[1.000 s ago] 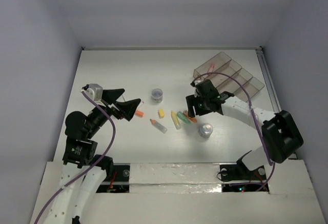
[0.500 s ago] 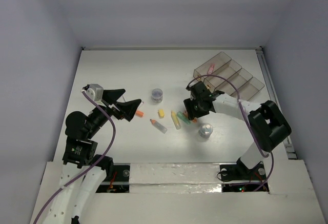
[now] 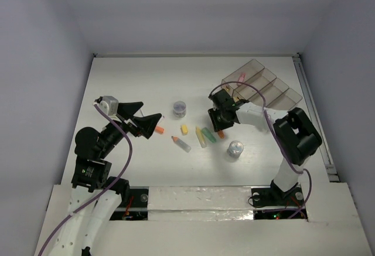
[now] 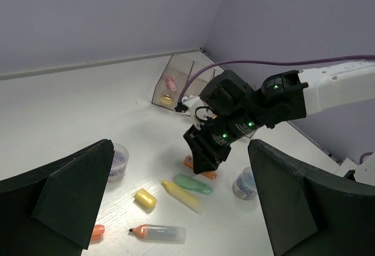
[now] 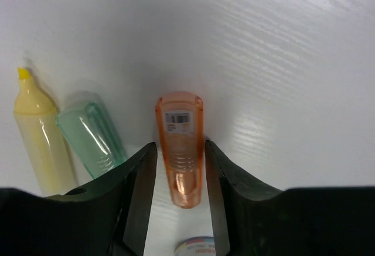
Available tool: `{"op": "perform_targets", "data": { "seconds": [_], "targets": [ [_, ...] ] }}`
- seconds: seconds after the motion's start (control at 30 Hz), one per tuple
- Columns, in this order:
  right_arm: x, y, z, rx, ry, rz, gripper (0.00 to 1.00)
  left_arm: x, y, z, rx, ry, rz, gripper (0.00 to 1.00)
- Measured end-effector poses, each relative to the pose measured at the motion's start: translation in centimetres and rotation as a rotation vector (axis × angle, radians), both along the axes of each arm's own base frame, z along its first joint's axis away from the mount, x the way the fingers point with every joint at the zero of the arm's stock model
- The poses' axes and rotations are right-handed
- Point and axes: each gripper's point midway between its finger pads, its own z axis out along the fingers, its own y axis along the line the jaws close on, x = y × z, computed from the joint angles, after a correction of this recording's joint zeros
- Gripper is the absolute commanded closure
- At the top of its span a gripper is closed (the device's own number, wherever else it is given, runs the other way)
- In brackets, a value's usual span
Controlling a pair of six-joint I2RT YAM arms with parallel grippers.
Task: Sort the stationery into containers
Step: Pick up the stationery from the center of the board, then place the stationery in the storage box.
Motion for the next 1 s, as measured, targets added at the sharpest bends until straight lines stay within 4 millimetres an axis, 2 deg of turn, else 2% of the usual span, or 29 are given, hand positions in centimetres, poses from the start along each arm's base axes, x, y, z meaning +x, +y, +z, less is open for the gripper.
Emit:
{"op": "perform_targets", "data": {
  "seconds": [0.03, 0.1, 0.27, 0.37, 0.5, 0.6, 0.7, 0.77, 0.93, 1.0],
  "targets": [
    [0.3, 0.0, 0.0, -0.006, -0.005, -0.004, 0.66, 0.0, 0.0, 0.0, 0.001, -0.001, 0.0, 0.01],
    [0.8, 0.1, 0.0, -0.011, -0.016, -0.008, 0.77, 0.0, 0.0, 0.0, 0.001, -0.001, 0.001, 0.01],
    [1.4, 0.0, 0.2, -0.021, -0.039, -0.02, 0.81, 0.0, 0.0, 0.0, 0.003, -0.003, 0.001, 0.01],
    [2.2, 0.3, 1.0, -0.015, -0.069, -0.027, 0.81, 0.0, 0.0, 0.0, 0.003, -0.002, 0.001, 0.01],
    [5.3, 1.0, 4.3, 0.019, -0.179, -0.061, 0.82, 0.0, 0.0, 0.0, 0.003, -0.003, 0.001, 0.01],
    [8.9, 1.1, 8.1, 0.098, -0.291, -0.114, 0.83, 0.0, 0.0, 0.0, 0.003, -0.003, 0.001, 0.01],
    [13.2, -1.2, 11.6, 0.175, -0.41, -0.224, 0.82, 0.0, 0.0, 0.0, 0.003, -0.003, 0.001, 0.01],
    [15.9, -3.9, 13.4, 0.214, -0.477, -0.317, 0.82, 0.0, 0.0, 0.0, 0.003, -0.003, 0.001, 0.01],
    [20.9, -10.3, 15.6, 0.301, -0.563, -0.526, 0.82, 0.0, 0.0, 0.0, 0.003, -0.003, 0.001, 0.01],
    [22.8, -12.0, 15.7, 0.326, -0.579, -0.581, 0.82, 0.0, 0.0, 0.0, 0.003, -0.003, 0.001, 0.01]
  ]
}}
